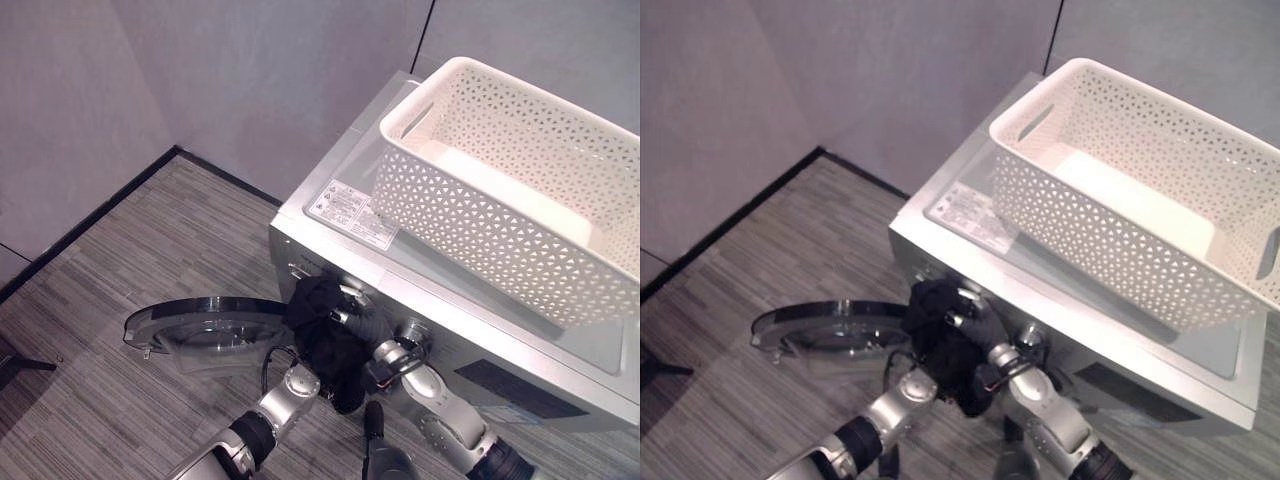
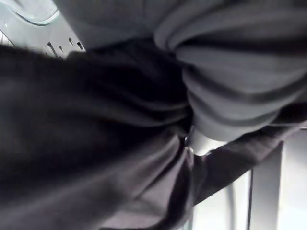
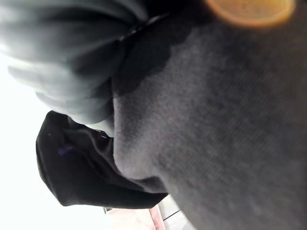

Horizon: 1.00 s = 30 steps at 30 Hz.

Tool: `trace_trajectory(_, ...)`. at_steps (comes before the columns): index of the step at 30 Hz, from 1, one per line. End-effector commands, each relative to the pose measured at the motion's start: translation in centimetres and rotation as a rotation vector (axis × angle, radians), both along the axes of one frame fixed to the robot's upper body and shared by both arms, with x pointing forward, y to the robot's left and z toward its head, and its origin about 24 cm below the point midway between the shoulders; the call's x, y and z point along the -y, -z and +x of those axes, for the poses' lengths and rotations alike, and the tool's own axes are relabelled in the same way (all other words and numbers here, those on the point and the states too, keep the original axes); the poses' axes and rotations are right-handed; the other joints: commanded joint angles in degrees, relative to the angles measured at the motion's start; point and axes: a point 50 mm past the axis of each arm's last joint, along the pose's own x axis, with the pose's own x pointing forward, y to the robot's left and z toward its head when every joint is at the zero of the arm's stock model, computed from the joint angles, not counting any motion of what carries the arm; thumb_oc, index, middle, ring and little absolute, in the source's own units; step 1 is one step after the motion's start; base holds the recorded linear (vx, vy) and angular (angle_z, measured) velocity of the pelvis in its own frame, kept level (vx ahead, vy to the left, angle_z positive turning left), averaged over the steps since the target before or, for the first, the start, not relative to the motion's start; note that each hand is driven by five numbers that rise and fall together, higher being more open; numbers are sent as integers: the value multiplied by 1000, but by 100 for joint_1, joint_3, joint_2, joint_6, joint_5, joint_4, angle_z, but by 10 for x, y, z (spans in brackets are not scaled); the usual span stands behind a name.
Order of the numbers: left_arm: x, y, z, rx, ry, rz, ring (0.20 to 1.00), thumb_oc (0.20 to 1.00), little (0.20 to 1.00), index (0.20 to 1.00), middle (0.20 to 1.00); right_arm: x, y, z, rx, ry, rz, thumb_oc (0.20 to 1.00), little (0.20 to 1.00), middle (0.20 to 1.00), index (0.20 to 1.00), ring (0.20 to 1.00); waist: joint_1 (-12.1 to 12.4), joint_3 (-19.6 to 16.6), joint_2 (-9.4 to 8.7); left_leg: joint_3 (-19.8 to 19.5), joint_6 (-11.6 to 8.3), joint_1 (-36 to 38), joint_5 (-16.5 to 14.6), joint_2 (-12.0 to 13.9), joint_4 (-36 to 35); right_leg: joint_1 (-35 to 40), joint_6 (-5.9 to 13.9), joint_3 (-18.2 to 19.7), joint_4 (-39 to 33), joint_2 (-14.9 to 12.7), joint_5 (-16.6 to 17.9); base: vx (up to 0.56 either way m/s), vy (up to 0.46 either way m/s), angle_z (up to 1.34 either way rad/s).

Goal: Grab the laundry basket,head to the washer,open it,put in the laundry and shut it.

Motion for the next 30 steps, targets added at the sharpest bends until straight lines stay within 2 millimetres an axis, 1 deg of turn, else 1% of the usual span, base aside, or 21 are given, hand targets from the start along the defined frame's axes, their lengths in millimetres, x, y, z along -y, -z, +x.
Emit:
trace_trajectory(1, 29, -24, 10, 129, 94, -51, 200, 200, 200, 200, 200, 38, -31, 26, 151, 170, 27, 200, 200, 200, 200, 200, -12, -149, -82, 540, 220, 604, -581, 9, 39, -206, 69, 156, 430, -80, -281, 0, 0, 0)
trace_trajectory(2, 26, -23, 11, 131, 86, -45, 200, 200, 200, 200, 200, 43, -23, 24, 139, 183, -43, 200, 200, 200, 200, 200, -32, -157, -79, 554, 222, 615, -588, 9, 39, -203, 72, 168, 431, -77, -281, 0, 0, 0)
trace_trajectory(3, 26, -23, 11, 131, 86, -45, 200, 200, 200, 200, 200, 43, -23, 24, 139, 183, -43, 200, 200, 200, 200, 200, -30, -159, -79, 554, 222, 615, -589, 9, 39, -203, 72, 169, 430, -76, -281, 0, 0, 0)
trace_trajectory(4, 23, -21, 11, 131, 75, -34, 200, 200, 200, 200, 200, 48, -12, 20, 116, 189, -110, 492, 492, 492, 492, 492, -41, -156, -75, 562, 223, 616, -590, 5, 39, -201, 77, 172, 430, -77, -281, 0, 0, 0)
trace_trajectory(5, 21, -19, 11, 129, 69, -26, 200, 200, 200, 200, 200, 52, -5, 18, 98, 200, -148, 545, 545, 545, 545, 545, -48, -155, -77, 562, 225, 619, -592, 5, 39, -198, 77, 171, 429, -79, -282, 0, 0, 0)
trace_trajectory(6, 21, -19, 11, 129, 69, -26, 200, 200, 200, 200, 200, 52, -5, 18, 98, 200, -148, 664, 664, 664, 664, 664, -47, -156, -76, 562, 225, 620, -592, 6, 39, -197, 77, 170, 428, -79, -282, 0, 0, 0)
trace_trajectory(7, 15, -15, 9, 125, 62, -4, 200, 200, 200, 200, 200, 60, 4, 14, 96, 194, -245, 1000, 1000, 1000, 1000, 1000, -59, -149, -81, 563, 223, 619, -591, 6, 39, -204, 84, 166, 428, -78, -280, 0, 0, 0)
trace_trajectory(9, 9, -10, 9, 118, 44, 13, 200, 200, 200, 200, 200, 71, 14, 11, 103, 199, -387, 1000, 1000, 1000, 1000, 1000, -83, -127, -82, 568, 223, 608, -588, 2, 39, -228, 92, 173, 430, -74, -279, 0, 0, 0)
trace_trajectory(10, 9, -10, 9, 118, 44, 13, 200, 200, 200, 200, 200, 71, 14, 11, 103, 199, -388, 1000, 1000, 1000, 1000, 1000, -82, -130, -81, 568, 223, 607, -588, 3, 39, -229, 92, 172, 431, -73, -279, 0, 0, 0)
trace_trajectory(11, 2, -7, 9, 120, 21, 24, 200, 200, 200, 200, 200, 85, 21, 5, 147, 194, -576, 1000, 1000, 1000, 1000, 1000, -116, -101, -82, 579, 224, 601, -589, 2, 39, -250, 105, 182, 435, -70, -282, 0, 0, 0)
trace_trajectory(12, 2, -7, 9, 120, 21, 24, 200, 200, 200, 200, 200, 85, 21, 5, 147, 194, -576, 1000, 1000, 1000, 1000, 1000, -115, -101, -81, 579, 224, 601, -589, 2, 39, -250, 105, 182, 435, -70, -283, 0, 0, 0)
trace_trajectory(13, -6, -3, 8, 126, 12, 57, 200, 200, 200, 200, 200, 100, 30, -1, 184, 187, -795, 1000, 1000, 1000, 1000, 1000, -160, -83, -82, 598, 227, 601, -595, 7, 39, -261, 123, 196, 435, -69, -292, 0, 0, 0)
trace_trajectory(15, -14, 1, 7, 123, 3, 76, 200, 200, 200, 200, 200, 116, 37, -10, 187, 193, -950, 1000, 1000, 1000, 1000, 1000, -204, -88, -80, 622, 229, 610, -612, 5, 39, -272, 134, 216, 440, -58, -303, 0, 0, 0)
trace_trajectory(16, -14, 1, 7, 123, 3, 76, 200, 200, 200, 200, 200, 116, 37, -10, 186, 193, -951, 1000, 1000, 1000, 1000, 1000, -202, -89, -80, 623, 229, 610, -612, 5, 39, -273, 134, 217, 440, -57, -303, 0, 0, 0)
trace_trajectory(21, -27, 11, 4, 92, 2, 119, 200, 200, 200, 200, 200, 149, 66, -42, 55, 163, -1145, 1000, 1000, 1000, 1000, 1000, -401, -170, -105, 710, 231, 677, -650, 19, 39, -267, 161, 300, 469, -29, -312, 5, 22, -11)
trace_trajectory(22, -27, 11, 4, 92, 2, 119, 200, 200, 200, 200, 200, 149, 66, -42, 55, 163, -1145, 1000, 1000, 1000, 1000, 1000, -398, -171, -105, 712, 231, 678, -651, 19, 39, -267, 161, 302, 469, -29, -312, 3, 15, -13)
trace_trajectory(25, -30, 13, 5, 88, -4, 134, 200, 200, 200, 200, 200, 158, 87, -58, -60, 149, -1168, 1000, 1000, 1000, 1000, 1000, -467, -193, -129, 747, 242, 726, -666, 20, 39, -257, 162, 341, 481, -12, -312, -1, 12, -14)
trace_trajectory(26, -30, 13, 5, 88, -3, 134, 200, 200, 200, 200, 200, 158, 87, -58, -60, 149, -1167, 1000, 1000, 1000, 1000, 1000, -464, -192, -131, 749, 242, 728, -666, 20, 39, -257, 162, 343, 482, -12, -313, -18, 1, -10)
trace_trajectory(27, -33, 13, 7, 89, -27, 138, 200, 200, 200, 200, 200, 164, 115, -76, -220, 157, -1162, 1000, 1000, 1000, 1000, 1000, -507, -189, -141, 776, 252, 744, -664, 10, 39, -264, 164, 376, 490, 1, -301, -20, 1, -6)
trace_trajectory(29, -34, 13, 8, 90, -30, 140, 200, 200, 200, 200, 200, 163, 124, -80, -259, 154, -1157, 1000, 1000, 1000, 1000, 1000, -510, -181, -149, 787, 253, 748, -665, 6, 39, -269, 166, 391, 488, 2, -294, -17, -1, -4)
trace_trajectory(30, -35, 13, 8, 91, -33, 142, 200, 200, 200, 200, 200, 161, 139, -88, -346, 141, -1147, 1000, 1000, 1000, 1000, 1000, -504, -171, -133, 786, 257, 738, -662, -13, 39, -290, 167, 404, 472, -2, -268, -17, -5, -3)
